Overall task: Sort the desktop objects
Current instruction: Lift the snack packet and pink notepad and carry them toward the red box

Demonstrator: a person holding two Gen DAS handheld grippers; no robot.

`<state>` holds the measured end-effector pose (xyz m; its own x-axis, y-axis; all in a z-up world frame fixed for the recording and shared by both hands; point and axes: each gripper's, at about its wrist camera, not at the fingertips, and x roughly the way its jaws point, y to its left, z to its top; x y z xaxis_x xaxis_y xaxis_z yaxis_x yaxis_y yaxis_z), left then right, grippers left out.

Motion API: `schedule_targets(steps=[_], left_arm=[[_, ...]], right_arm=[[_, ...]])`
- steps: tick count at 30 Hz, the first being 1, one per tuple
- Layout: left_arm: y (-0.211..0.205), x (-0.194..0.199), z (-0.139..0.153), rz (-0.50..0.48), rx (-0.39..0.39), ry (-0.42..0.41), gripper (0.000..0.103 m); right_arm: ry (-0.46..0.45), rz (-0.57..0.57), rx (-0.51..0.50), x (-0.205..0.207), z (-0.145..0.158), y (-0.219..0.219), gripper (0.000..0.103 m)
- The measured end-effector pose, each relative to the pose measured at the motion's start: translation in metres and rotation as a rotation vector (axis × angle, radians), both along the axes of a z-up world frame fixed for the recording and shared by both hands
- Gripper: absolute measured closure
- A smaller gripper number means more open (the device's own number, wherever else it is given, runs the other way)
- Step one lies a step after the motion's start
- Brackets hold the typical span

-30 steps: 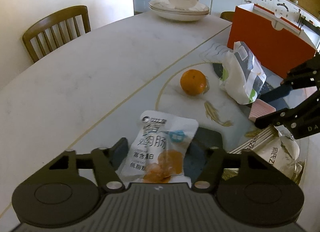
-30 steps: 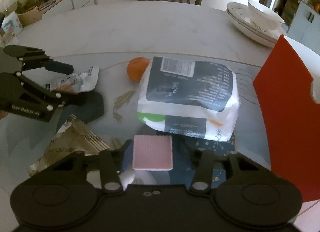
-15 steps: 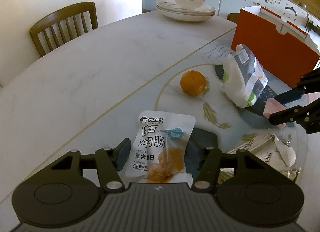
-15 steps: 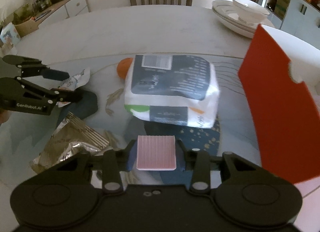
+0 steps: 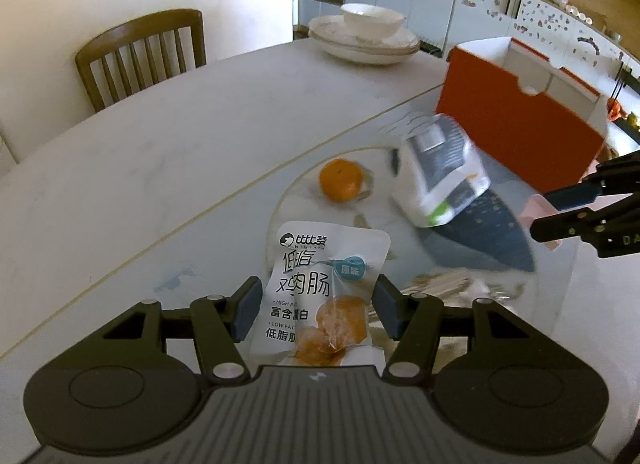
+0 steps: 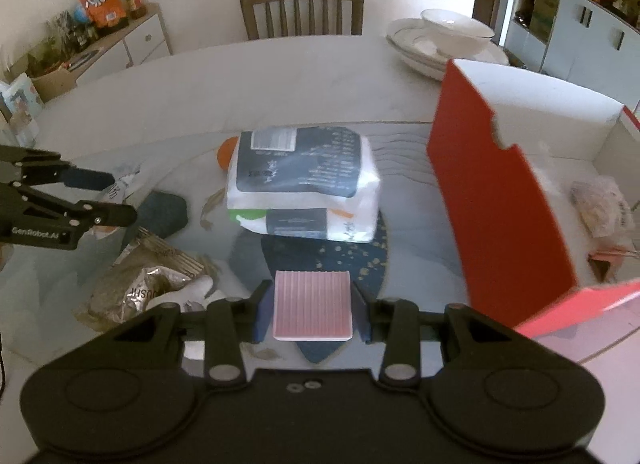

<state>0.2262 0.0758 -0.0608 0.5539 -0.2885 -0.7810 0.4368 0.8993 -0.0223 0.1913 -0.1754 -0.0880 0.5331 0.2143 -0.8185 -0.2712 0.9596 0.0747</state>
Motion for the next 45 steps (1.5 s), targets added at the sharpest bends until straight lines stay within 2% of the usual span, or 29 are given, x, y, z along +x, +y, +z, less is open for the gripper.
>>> schedule_targets(steps=[5,23,30,34,45], left_arm=[[-0.018,-0.017,0.015,-0.006,0.012,-0.016,0.044],[-0.099,-0.059,0.063,-0.047,-0.023,-0.077,0.044],[-0.135,-0.063,0.084,-0.062,-0.054,-0.096,0.044],[-0.158,-0.059,0.093,-0.069,-0.084,-0.079,0.044],[-0.222,-0.041,0.103,-0.101,-0.099,-0.101,0.044]], right_arm=[[-0.022,-0.005,0.006,-0.012,0.012,-0.012,0.063],[-0.122,-0.017,0.071,-0.038,0.061,-0.067,0.063],[-0.148,0.001,0.073,-0.038,0.077,-0.095,0.063],[-0.165,0.000,0.076,-0.035,0.083,-0.112,0.063],[-0.190,-0.026,0.079,-0.017,0.091,-0.166,0.063]])
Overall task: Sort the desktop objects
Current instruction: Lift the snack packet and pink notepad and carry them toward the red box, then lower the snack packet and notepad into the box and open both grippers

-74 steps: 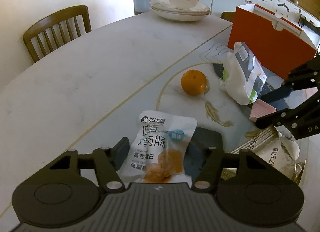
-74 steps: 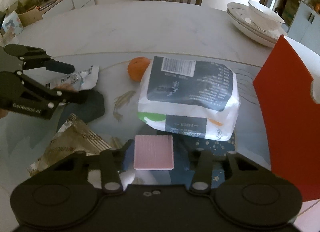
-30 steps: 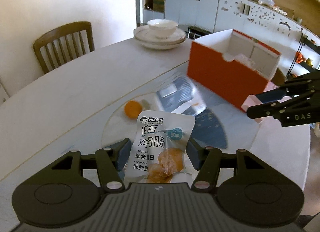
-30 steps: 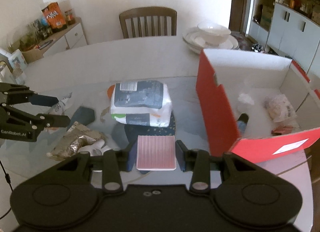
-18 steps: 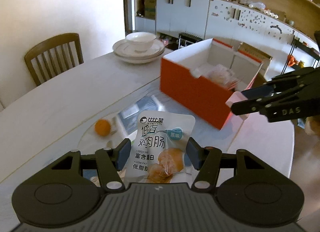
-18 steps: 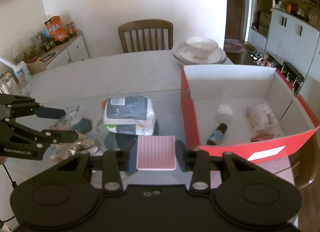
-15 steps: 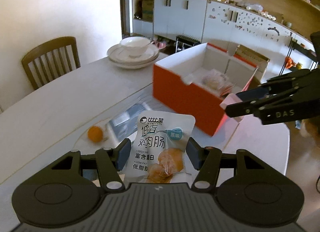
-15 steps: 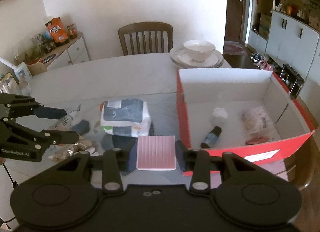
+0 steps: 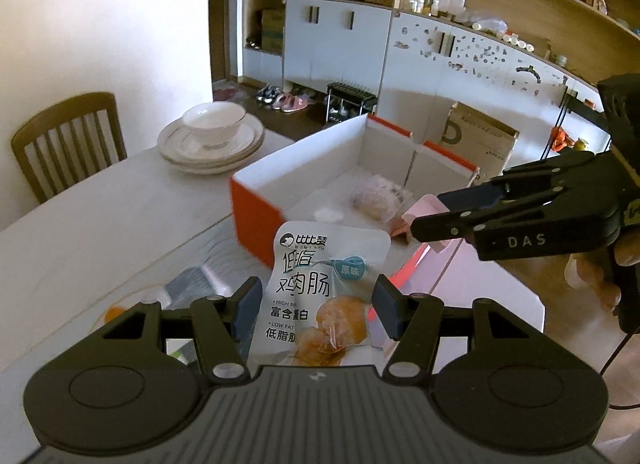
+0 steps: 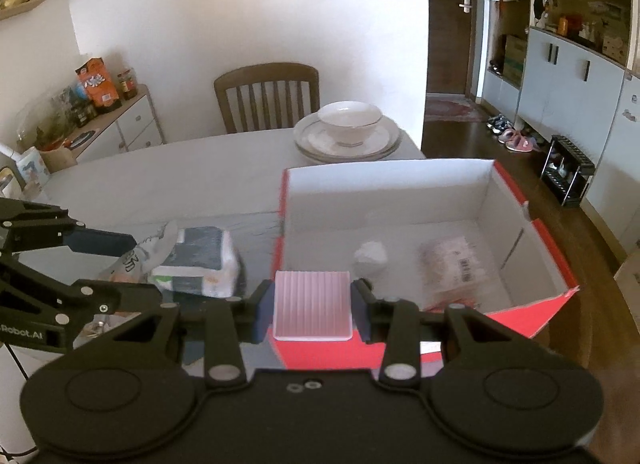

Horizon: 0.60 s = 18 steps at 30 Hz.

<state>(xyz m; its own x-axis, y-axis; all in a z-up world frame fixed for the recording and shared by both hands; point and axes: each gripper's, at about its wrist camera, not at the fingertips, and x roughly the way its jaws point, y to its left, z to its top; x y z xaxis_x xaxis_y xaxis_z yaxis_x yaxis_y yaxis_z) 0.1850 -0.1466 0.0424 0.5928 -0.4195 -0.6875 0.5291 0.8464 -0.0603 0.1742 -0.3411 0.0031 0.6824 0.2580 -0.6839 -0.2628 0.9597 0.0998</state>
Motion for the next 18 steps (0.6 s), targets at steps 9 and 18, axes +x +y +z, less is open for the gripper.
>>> schedule_targets(steps=[9,18], left_arm=[[-0.055,0.019,0.004,-0.031,0.016,-0.023,0.044],[-0.097,0.050,-0.003,-0.022,0.021,-0.004,0.044]], right_arm=[[-0.017,-0.021,0.004,0.018,0.003,-0.046,0.063],[-0.026,-0.036,0.006,0.037,0.002,-0.084,0.063]])
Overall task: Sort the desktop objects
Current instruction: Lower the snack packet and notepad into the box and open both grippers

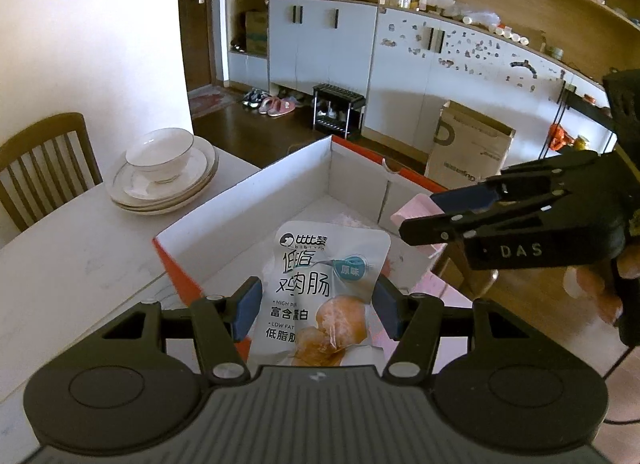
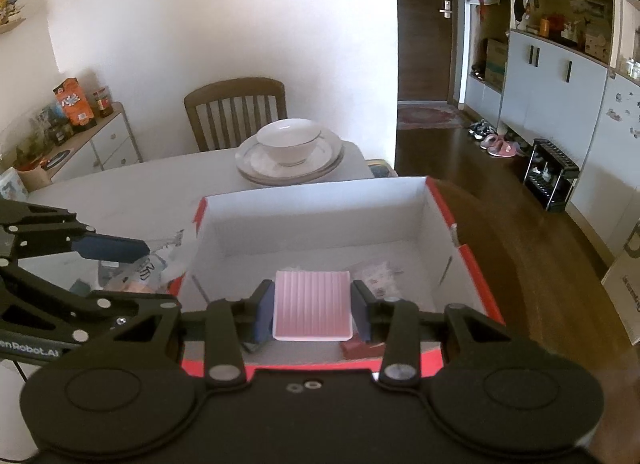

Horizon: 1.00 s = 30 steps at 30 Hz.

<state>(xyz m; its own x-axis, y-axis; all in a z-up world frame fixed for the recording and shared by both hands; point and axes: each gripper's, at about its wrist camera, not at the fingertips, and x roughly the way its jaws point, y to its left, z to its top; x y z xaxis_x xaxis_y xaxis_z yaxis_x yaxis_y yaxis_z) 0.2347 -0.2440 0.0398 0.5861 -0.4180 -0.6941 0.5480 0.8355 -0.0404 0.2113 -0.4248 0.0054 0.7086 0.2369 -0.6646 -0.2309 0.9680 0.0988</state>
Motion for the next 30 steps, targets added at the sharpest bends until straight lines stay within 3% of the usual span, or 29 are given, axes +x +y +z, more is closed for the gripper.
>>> schedule_targets(steps=[16,30], left_arm=[[-0.044,0.069,-0.037,0.087,0.038,0.106,0.044],[-0.048,0.112,-0.056,0.125,0.123,0.152,0.044]], right_arm=[[0.048,0.034,-0.081,0.040,-0.032,-0.015,0.063],[0.112,0.114,-0.147,0.057,-0.062,-0.006,0.063]])
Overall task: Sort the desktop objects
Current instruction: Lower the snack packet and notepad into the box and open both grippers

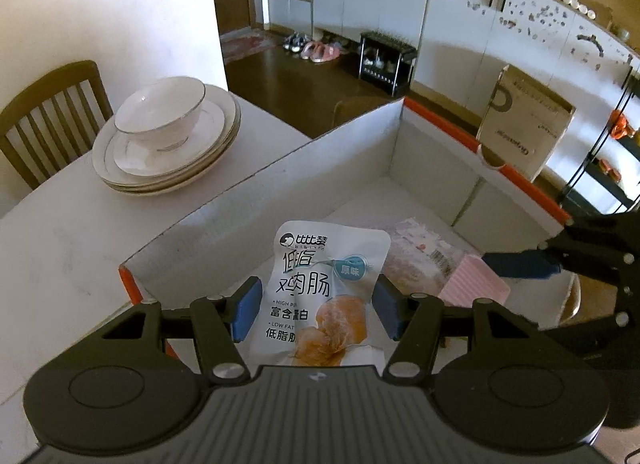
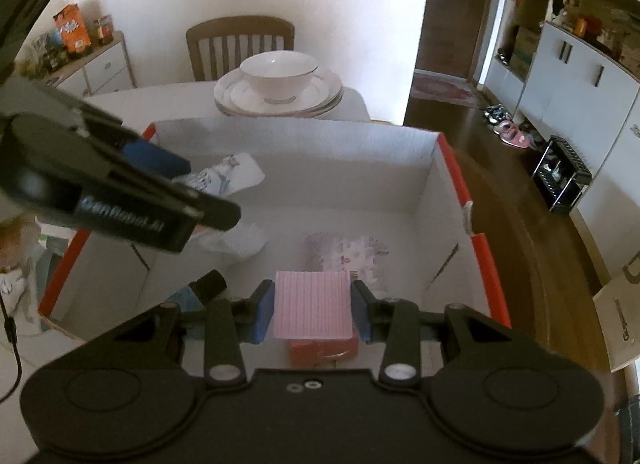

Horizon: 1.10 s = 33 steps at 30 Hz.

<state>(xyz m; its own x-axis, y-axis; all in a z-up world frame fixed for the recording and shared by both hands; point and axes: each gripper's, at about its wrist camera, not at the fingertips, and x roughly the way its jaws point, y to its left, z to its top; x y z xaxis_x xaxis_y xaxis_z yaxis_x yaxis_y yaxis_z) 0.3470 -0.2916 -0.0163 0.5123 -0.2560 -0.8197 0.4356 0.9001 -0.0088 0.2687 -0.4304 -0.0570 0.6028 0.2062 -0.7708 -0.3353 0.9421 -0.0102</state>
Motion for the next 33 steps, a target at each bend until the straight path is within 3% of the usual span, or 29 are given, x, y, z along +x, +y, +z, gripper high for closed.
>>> schedule_targets(steps=[8,29,33], left_arm=[[-0.003,0.015,-0.018,-0.004,0.048,0.042,0.044],[-0.010,0.018,-0.048,-0.036,0.119,0.156,0.042],[-0.010,0.015,-0.050,-0.047,0.126,0.163,0.042]], right_arm=[[0.039,0.070,-0.031,0.003,-0.015,0.013,0.063],[0.123,0.101,-0.050,0.027,-0.036,0.018,0.062],[0.134,0.103,-0.050,0.030,-0.036,0.019,0.058]])
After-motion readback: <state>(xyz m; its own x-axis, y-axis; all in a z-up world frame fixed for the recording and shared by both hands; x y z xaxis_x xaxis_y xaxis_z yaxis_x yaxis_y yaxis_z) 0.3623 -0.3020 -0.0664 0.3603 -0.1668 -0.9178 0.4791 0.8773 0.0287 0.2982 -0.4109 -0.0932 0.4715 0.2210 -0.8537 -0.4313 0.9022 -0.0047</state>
